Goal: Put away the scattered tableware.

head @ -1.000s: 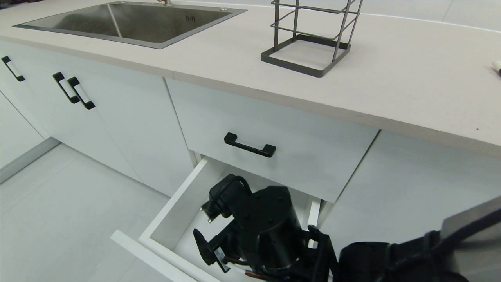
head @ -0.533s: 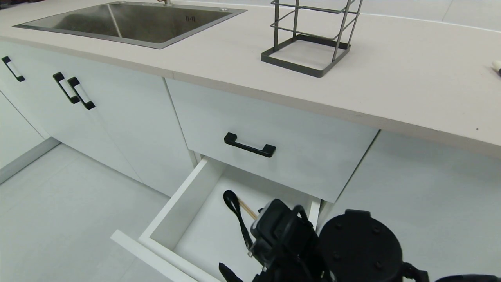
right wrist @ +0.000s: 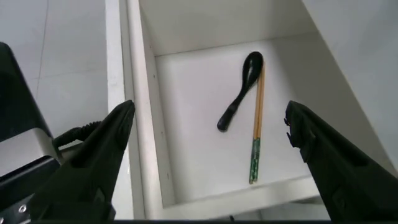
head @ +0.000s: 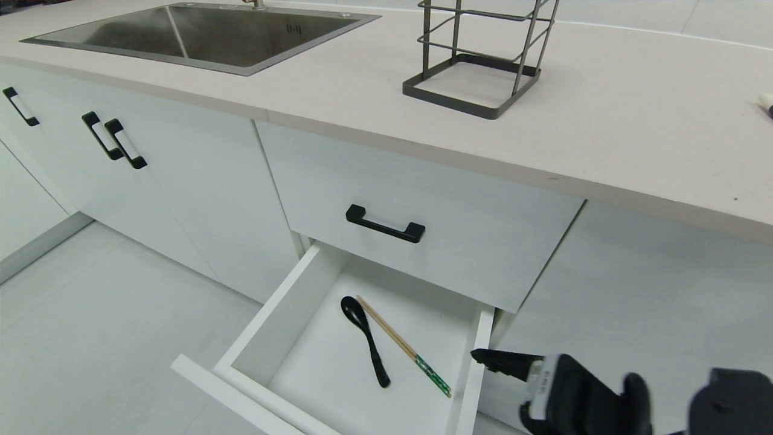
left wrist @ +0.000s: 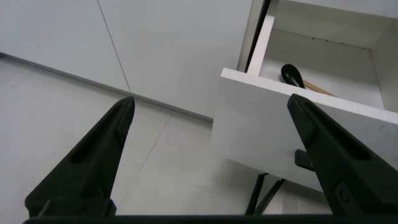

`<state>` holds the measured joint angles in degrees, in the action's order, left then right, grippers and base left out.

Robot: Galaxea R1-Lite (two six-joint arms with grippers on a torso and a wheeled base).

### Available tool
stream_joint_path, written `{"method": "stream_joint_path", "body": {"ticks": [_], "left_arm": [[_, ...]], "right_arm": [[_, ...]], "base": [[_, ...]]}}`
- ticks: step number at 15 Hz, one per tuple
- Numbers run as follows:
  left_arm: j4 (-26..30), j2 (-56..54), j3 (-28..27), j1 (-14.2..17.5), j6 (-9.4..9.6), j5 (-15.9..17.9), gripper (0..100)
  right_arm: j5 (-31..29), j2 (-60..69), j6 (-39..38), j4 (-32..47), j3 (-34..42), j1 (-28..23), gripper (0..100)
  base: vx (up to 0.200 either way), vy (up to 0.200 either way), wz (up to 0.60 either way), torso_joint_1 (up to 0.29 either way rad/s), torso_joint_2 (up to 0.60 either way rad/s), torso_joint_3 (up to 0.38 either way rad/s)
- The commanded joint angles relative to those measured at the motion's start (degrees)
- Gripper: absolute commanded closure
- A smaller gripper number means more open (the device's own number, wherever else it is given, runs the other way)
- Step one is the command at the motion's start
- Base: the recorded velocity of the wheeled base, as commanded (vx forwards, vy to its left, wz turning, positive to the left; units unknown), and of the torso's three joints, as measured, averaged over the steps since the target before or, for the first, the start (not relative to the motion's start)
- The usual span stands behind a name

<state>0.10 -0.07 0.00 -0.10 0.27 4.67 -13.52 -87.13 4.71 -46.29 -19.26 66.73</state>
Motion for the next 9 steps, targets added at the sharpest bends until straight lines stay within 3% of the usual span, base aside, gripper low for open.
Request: {"method": "stream_joint_path", "body": {"ticks": [1,3,4,9], "left_arm": [[0.0,0.1,0.0,0.0,0.00,0.0,0],[0.0,0.1,0.0,0.0,0.00,0.0,0],[0.0,0.1,0.0,0.0,0.00,0.0,0],[0.0,0.1,0.0,0.0,-0.18,0.0,0]], "right_arm": [[0.2,18.3,0.3,3.1,10.0,-1.4,0],[0.0,21.3,0.4,4.3,10.6,-1.4,0],[0.0,32.9,1.7,10.2,11.6,-1.4,0],[2.9,51.2,1.7,19.5,17.2,-1.3,0]], "base": [[0.000,0.000,0.00,0.000,0.00,0.000],[0.000,0.000,0.00,0.000,0.00,0.000],[0.000,0.000,0.00,0.000,0.00,0.000],[0.000,0.000,0.00,0.000,0.00,0.000]]}}
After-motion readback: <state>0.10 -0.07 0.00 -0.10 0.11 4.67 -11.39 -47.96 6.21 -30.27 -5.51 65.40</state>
